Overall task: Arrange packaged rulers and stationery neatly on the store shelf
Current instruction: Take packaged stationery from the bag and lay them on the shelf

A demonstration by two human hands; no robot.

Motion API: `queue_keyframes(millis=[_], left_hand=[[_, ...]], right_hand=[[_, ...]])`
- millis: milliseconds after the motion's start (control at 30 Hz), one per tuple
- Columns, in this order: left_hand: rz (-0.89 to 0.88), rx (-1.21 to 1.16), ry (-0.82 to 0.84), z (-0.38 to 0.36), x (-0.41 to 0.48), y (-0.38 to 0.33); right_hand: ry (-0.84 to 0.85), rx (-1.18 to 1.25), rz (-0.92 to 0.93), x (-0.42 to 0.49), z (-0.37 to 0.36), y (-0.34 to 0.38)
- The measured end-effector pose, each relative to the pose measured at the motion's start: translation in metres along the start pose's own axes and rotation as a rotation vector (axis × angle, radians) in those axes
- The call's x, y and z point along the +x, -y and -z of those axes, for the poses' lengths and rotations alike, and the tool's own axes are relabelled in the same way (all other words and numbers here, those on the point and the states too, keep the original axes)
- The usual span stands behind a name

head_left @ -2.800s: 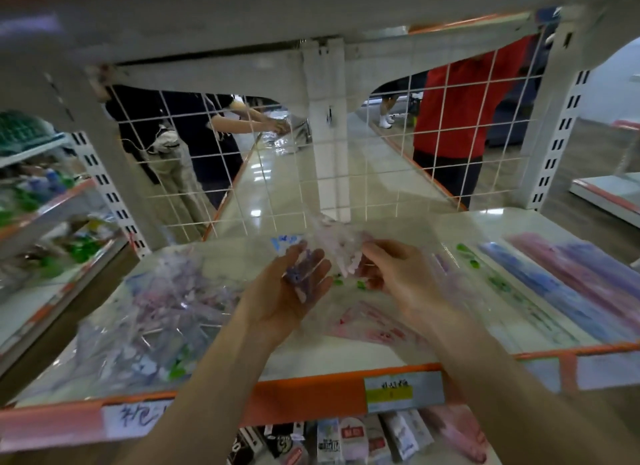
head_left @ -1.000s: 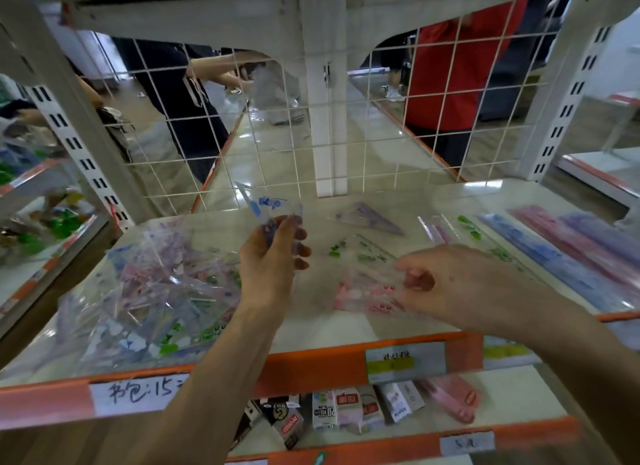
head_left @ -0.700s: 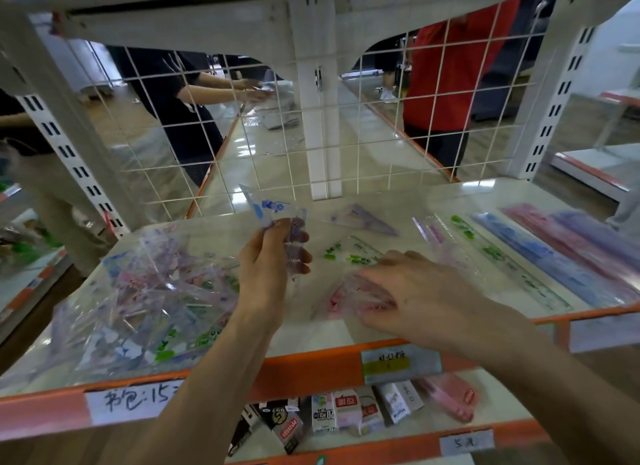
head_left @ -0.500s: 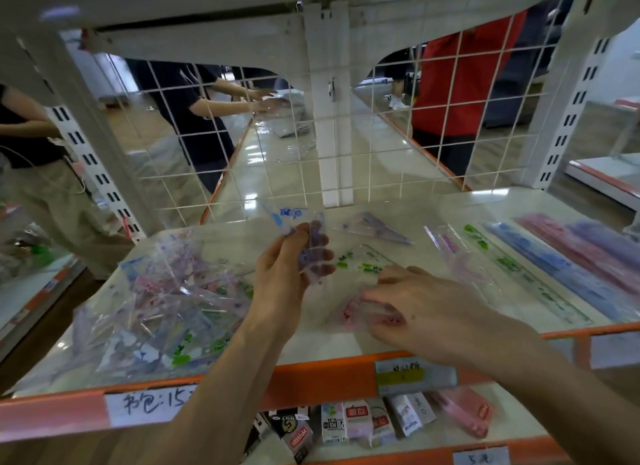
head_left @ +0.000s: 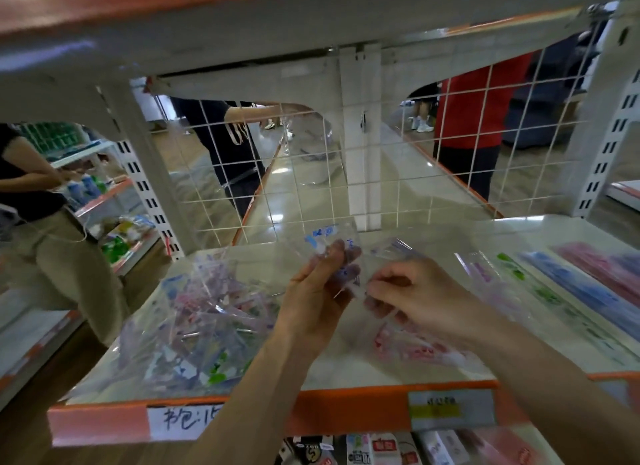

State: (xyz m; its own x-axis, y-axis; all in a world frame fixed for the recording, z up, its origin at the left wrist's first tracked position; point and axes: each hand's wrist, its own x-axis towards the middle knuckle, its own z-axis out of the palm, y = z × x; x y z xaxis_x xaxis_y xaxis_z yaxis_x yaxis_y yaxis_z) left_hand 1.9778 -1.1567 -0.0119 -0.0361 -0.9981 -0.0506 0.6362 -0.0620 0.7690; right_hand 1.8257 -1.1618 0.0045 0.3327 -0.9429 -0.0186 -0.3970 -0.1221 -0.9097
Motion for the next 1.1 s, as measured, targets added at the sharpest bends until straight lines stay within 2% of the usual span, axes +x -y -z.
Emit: queue_keyframes(millis=[100, 200, 367, 500, 633, 967, 1100], left_hand=[[0.003, 0.051, -0.02, -0.003, 0.004, -0.004], [0.006, 0.107, -0.041, -0.003, 0.009, -0.007], [0.03, 0.176, -0.064, -0.008, 0.014, -0.008], [0.121, 0.237, -0.041, -0.012, 0.021, -0.016], [0.17, 0.271, -0.043, -0.015, 0.03, -0.027], [0.217, 0.262, -0.205, 0.005, 0.038, -0.031], [0.223, 0.298, -0.209, 0.004, 0.04, -0.026]], right_hand=[[-0.067, 0.101, -0.021, 0.002, 0.012, -0.001], [-0.168, 0.09, -0.012, 0.006, 0.028, -0.005], [-0.211, -0.026, 0.055, 0.009, 0.044, -0.003], [-0.254, -0.282, 0.152, 0.018, 0.057, -0.005], [-0.345, -0.423, 0.224, 0.028, 0.07, -0.001], [-0.407, -0.532, 0.22, 0.033, 0.086, -0.021], [-0.441, -0.453, 0.25, 0.033, 0.086, -0.032]])
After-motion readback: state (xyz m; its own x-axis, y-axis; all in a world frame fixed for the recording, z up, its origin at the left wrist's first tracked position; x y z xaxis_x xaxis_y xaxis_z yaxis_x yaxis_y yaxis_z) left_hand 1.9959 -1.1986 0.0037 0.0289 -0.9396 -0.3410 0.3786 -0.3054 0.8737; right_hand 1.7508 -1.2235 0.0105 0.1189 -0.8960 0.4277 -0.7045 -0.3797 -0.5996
